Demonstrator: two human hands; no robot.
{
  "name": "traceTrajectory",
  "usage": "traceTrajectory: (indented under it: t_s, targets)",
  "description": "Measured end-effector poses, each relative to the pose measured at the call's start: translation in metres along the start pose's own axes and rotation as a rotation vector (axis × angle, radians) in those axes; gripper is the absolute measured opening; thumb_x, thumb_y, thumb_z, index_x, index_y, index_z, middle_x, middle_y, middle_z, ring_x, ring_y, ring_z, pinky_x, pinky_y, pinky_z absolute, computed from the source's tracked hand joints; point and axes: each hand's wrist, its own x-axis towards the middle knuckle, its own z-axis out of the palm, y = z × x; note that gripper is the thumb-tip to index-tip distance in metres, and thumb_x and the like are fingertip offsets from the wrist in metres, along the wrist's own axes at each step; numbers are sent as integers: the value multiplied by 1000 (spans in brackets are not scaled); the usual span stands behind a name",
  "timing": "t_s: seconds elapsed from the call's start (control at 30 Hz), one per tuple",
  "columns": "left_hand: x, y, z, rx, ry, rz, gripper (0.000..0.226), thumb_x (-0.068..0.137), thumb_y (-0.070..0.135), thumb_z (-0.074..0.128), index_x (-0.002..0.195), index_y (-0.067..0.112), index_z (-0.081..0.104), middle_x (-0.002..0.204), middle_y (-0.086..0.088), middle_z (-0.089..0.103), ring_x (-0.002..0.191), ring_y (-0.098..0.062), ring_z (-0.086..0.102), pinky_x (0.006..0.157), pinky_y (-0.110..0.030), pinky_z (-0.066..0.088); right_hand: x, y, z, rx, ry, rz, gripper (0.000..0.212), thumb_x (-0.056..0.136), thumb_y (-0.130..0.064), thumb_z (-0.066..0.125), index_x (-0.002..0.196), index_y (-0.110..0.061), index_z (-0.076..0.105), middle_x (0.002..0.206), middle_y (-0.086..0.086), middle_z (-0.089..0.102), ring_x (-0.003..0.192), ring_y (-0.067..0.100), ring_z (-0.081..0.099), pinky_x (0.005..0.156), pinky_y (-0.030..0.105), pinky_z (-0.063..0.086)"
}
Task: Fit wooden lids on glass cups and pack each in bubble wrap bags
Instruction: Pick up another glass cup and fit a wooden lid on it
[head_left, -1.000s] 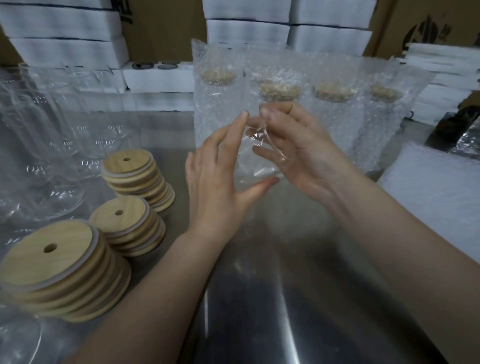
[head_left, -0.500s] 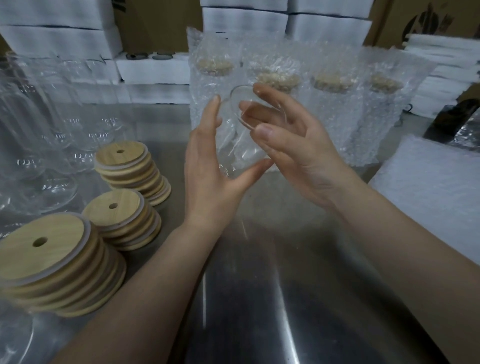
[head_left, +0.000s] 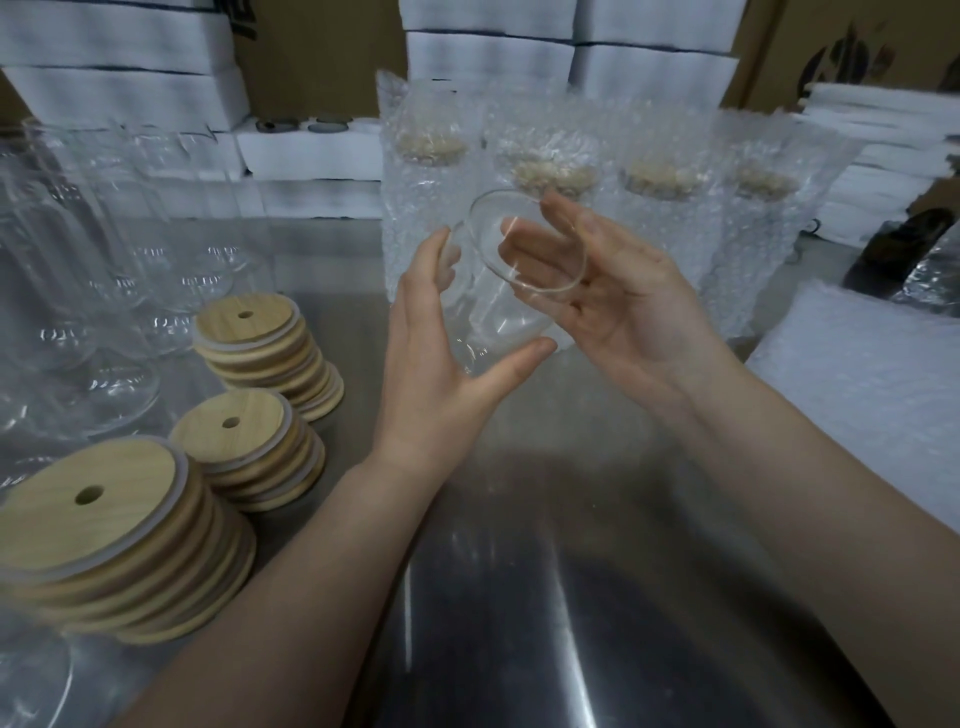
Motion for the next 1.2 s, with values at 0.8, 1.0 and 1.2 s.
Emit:
traceTrajectory:
  t_s: [0.8,1.0,1.2]
  targets:
    - [0,7,2,462,38,182,88,70,54,77,143,32,33,139,4,52,127,-14,47,102,-50,41,-6,-3,13,-298,169,-124,21,74,-24,78,87,-21,62,94,4,65,96,20,67,89,43,55]
    - [-1,12,0,348,66,113,92,72,61,68,147,18,36,140,-2,52,128,-21,51,100,-52,45,-10,-7,11,-452,-56,-196,51,74,-12,78,121,-18,57,122,3,61,123,15,58,104,34,47]
    - [-2,14,-2,164,80,35,95,72,62,70,147,17,34,140,7,49,127,-13,51,101,-50,46,-9,-13,7,-355,-146,-157,65,66,-13,79,126,-18,55,133,2,61,133,15,51,114,42,38]
